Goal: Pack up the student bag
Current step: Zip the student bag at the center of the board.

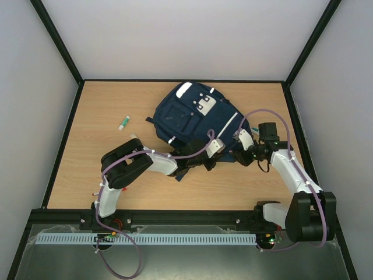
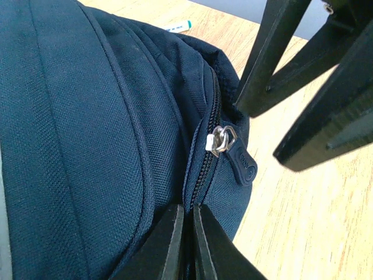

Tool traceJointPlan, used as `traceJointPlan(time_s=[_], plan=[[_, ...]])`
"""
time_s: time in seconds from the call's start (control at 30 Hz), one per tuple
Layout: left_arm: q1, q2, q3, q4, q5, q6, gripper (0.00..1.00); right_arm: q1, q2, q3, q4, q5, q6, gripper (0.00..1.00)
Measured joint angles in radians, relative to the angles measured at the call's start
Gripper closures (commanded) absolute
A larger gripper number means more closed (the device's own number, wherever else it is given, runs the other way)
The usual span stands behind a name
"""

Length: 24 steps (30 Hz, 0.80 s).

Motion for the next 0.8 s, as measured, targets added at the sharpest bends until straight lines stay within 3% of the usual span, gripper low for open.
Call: traceJointPlan(time_s=[0.47, 0.67, 0.8], plan=[[0.002, 0.0, -0.01, 0.017, 0.006, -0.014, 0.96, 0.066, 0.044, -0.008, 0.09, 0.067, 0.07, 0.8], [0.003, 0.0, -0.01, 0.018, 0.01, -0.021, 0.96, 0.066, 0.049, -0.015, 0.106, 0.082, 0.079, 0.8], [0.003, 0.0, -0.013, 0.018, 0.012, -0.024, 0.96, 0.076, 0.064, -0.016, 0.114, 0.08, 0.082, 0.73]])
